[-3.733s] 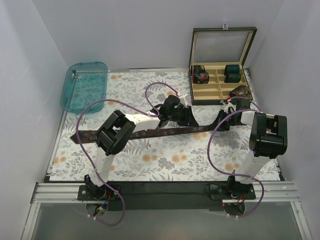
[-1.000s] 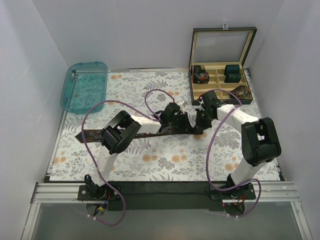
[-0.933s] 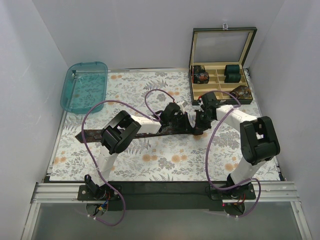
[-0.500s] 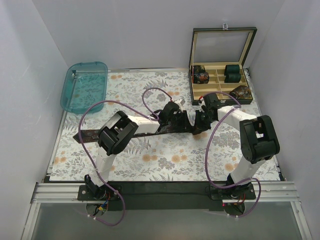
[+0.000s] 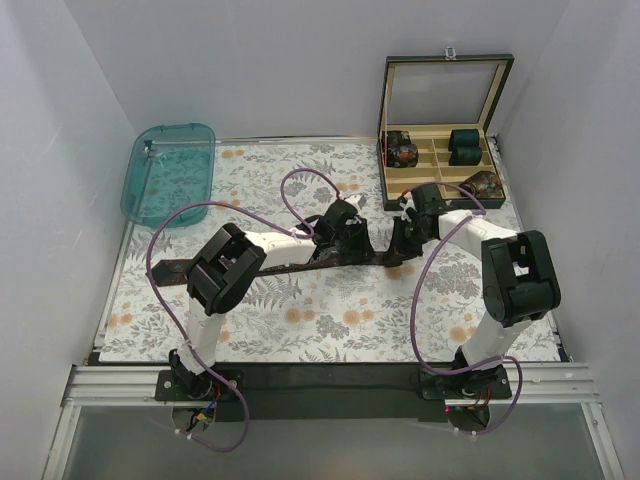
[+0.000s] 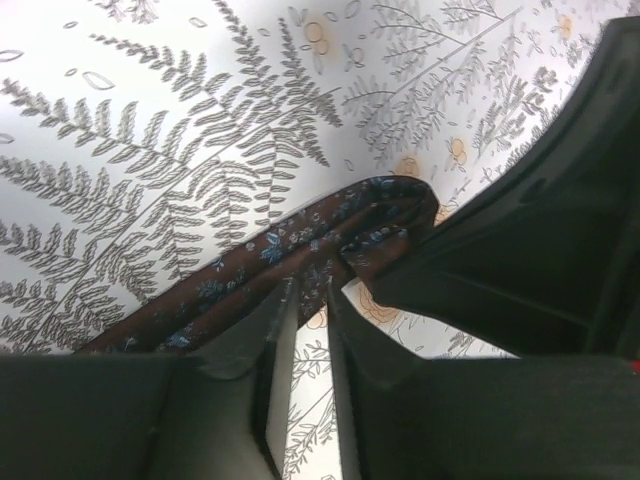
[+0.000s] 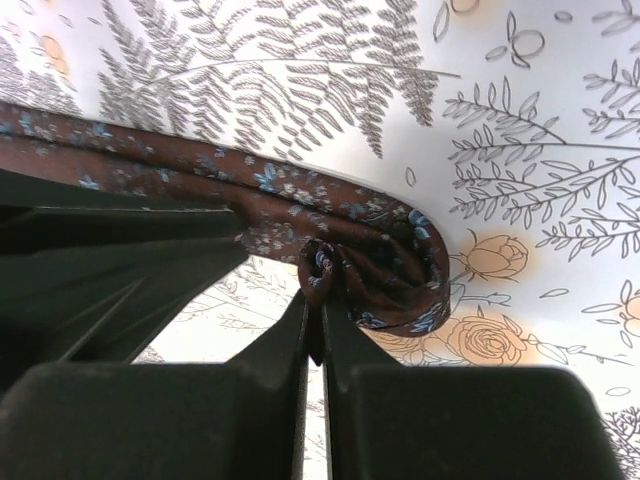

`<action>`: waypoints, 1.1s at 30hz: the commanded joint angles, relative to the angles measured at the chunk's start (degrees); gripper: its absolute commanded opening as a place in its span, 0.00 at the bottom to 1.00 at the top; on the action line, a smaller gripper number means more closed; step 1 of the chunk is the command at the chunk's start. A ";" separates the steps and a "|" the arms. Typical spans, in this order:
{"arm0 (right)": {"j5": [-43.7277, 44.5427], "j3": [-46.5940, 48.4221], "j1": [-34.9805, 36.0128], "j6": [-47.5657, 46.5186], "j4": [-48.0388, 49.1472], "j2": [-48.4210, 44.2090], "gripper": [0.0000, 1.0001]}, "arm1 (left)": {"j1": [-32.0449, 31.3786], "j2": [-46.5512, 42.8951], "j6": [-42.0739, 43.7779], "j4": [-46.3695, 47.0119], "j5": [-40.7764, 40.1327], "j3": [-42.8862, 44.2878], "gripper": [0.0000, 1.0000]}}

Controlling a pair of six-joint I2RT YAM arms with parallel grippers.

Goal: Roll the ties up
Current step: Flatten the tie

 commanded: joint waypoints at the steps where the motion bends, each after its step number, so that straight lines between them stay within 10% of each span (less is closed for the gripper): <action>1: -1.91 3.46 -0.35 1.25 -0.05 -0.77 0.08 | -0.02 -4.00 2.62 -1.93 -2.90 0.03 0.15; 22: -3.84 2.67 -0.35 6.53 7.07 4.33 0.11 | -0.02 1.98 2.44 -2.98 0.44 0.47 0.08; 33: -9.46 -1.37 -1.49 7.85 13.74 3.02 0.44 | 0.25 -1.97 1.92 -2.89 -0.97 0.20 0.13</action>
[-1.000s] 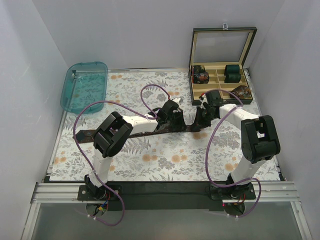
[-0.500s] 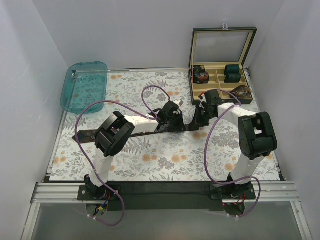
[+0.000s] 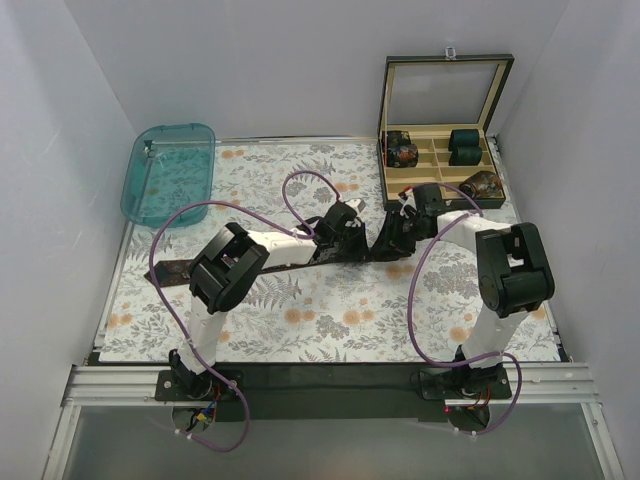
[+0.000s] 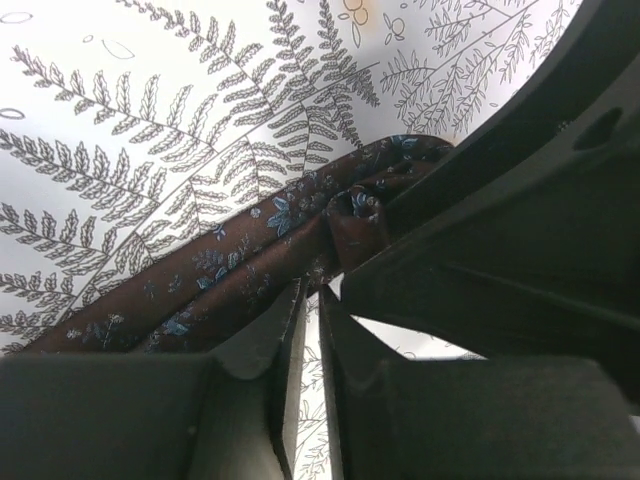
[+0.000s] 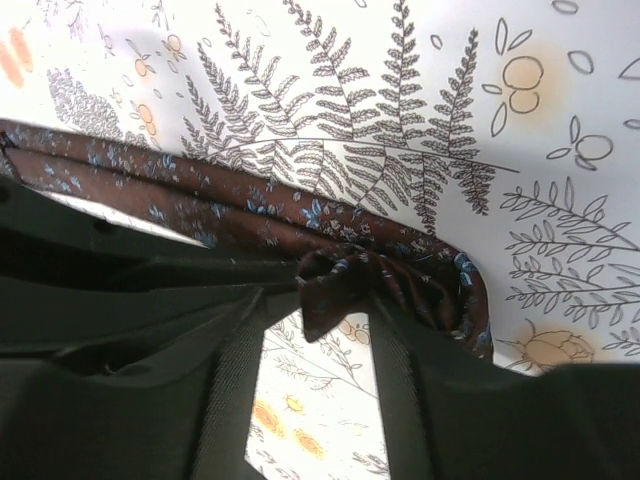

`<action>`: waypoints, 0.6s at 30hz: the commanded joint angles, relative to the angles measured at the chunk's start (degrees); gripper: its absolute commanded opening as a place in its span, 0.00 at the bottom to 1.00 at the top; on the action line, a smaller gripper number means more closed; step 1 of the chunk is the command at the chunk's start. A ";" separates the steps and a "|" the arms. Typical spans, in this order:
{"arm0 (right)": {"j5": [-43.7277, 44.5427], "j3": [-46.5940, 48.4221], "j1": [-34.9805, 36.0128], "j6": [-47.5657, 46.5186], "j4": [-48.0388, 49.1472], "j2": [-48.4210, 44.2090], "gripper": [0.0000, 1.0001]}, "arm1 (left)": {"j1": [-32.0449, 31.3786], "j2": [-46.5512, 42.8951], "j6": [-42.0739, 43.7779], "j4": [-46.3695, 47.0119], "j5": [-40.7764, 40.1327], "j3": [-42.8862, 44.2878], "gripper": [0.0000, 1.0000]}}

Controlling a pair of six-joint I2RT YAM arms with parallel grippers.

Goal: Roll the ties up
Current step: Flatten the tie

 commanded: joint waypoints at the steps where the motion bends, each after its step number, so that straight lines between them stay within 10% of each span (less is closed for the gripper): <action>1: -3.63 -2.22 -0.75 0.92 4.85 -1.64 0.47 | 0.14 -3.86 -0.22 -1.23 -1.27 -0.06 0.17; 18: -9.36 -5.74 -2.77 7.77 17.16 -3.23 0.43 | 1.02 -8.34 -4.18 -1.15 -0.65 -1.38 0.32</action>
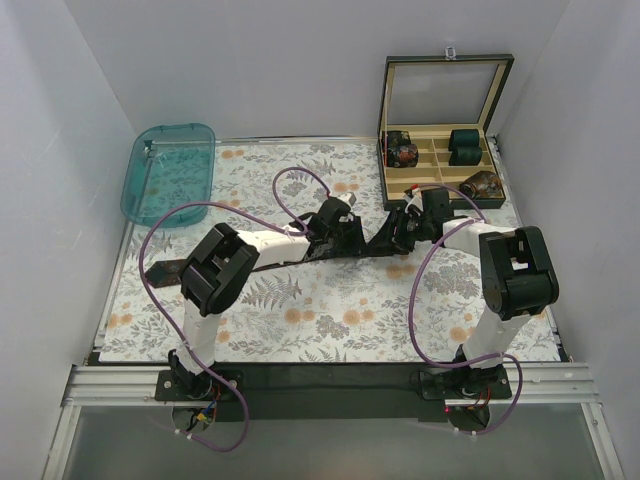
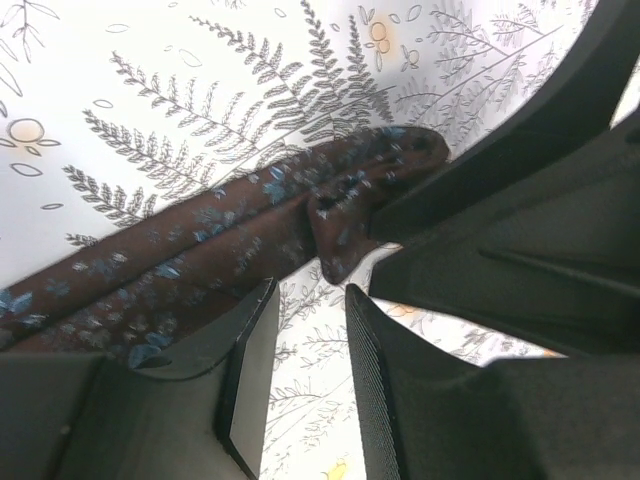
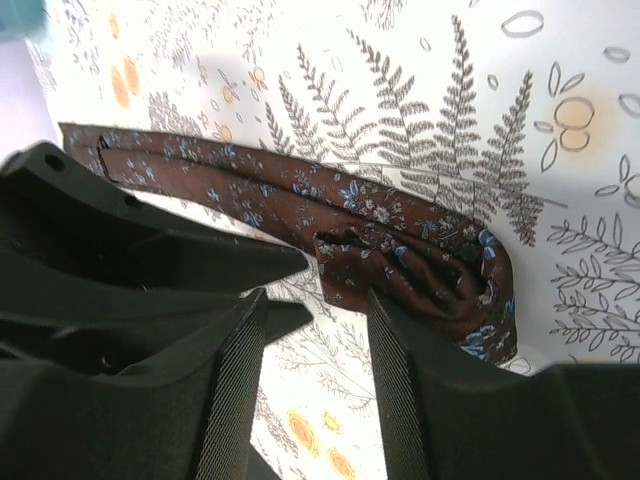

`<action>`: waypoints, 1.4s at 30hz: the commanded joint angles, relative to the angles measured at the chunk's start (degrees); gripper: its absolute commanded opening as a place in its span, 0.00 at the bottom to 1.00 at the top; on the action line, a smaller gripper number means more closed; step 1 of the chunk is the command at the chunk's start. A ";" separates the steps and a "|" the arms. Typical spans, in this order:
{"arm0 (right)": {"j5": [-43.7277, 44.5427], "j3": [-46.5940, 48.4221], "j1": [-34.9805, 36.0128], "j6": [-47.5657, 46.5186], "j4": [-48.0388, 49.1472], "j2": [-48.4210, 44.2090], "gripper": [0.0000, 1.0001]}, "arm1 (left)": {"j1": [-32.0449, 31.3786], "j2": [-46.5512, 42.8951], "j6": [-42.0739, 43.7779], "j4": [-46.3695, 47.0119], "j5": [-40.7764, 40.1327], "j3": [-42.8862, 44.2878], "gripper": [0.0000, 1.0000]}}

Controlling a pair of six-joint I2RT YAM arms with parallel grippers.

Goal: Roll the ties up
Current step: Flatten the tie

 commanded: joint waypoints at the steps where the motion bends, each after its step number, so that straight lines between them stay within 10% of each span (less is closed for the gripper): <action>1: -0.83 -0.15 -0.41 1.87 4.55 -1.44 0.43 | -0.53 -4.85 -1.08 0.89 0.35 0.09 0.32; 29: -2.68 0.46 -1.28 1.10 7.55 -0.90 0.34 | -0.01 5.35 0.15 -1.04 -4.05 7.12 0.14; 42: 0.67 4.50 -7.96 -20.62 -6.96 -5.30 0.61 | 1.14 5.96 0.59 -1.48 -2.38 8.96 0.09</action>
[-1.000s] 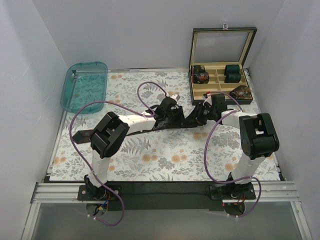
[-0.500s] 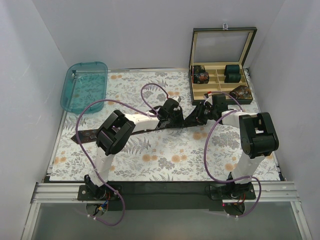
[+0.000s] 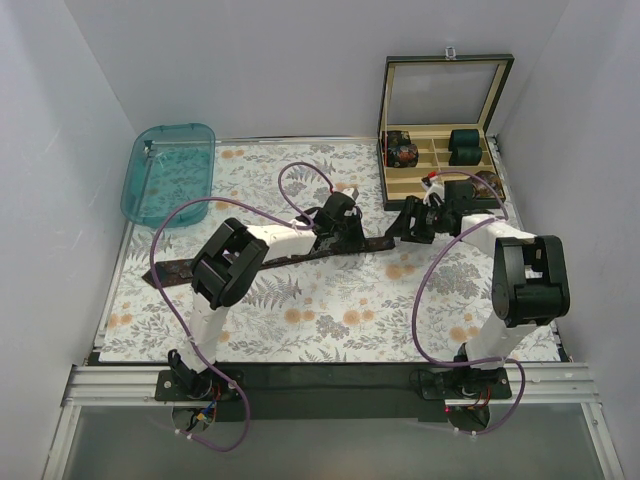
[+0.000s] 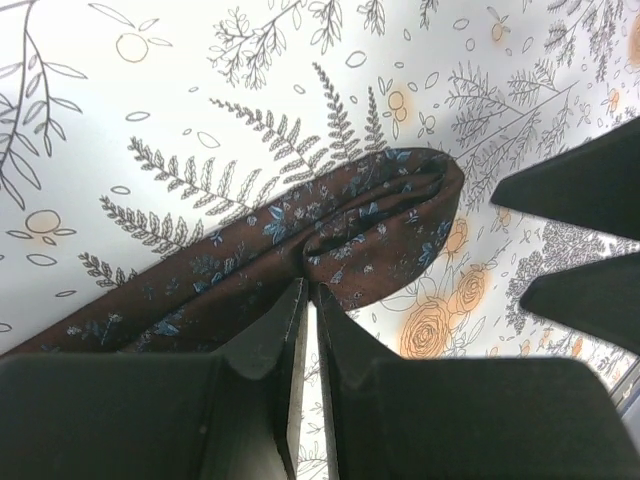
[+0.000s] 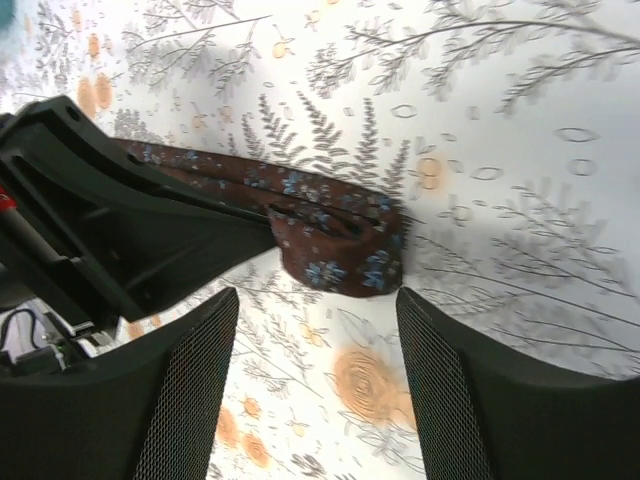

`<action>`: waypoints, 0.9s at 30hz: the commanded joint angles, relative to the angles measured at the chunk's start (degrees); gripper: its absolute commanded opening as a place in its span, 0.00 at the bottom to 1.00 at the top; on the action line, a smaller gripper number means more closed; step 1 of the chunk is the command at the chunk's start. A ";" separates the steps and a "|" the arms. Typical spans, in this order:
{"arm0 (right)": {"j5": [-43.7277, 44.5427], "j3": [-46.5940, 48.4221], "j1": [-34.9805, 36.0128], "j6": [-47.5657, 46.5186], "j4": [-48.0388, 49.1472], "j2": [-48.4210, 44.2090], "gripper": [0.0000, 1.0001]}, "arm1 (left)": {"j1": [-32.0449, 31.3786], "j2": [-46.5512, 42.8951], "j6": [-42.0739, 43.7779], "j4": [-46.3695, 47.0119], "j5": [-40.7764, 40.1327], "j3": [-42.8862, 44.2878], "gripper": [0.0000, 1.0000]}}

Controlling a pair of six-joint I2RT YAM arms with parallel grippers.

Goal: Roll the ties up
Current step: Flatten the tie

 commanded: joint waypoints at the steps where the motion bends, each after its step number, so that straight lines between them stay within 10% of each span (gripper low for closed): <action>1: -0.38 3.09 -1.98 -8.16 -3.35 -0.52 0.61 | 0.44 0.63 0.85 -0.44 -0.21 2.67 0.09; 27: -17.52 4.15 -2.51 -9.84 3.06 16.53 0.56 | 0.53 2.65 1.11 -1.93 0.66 5.22 0.09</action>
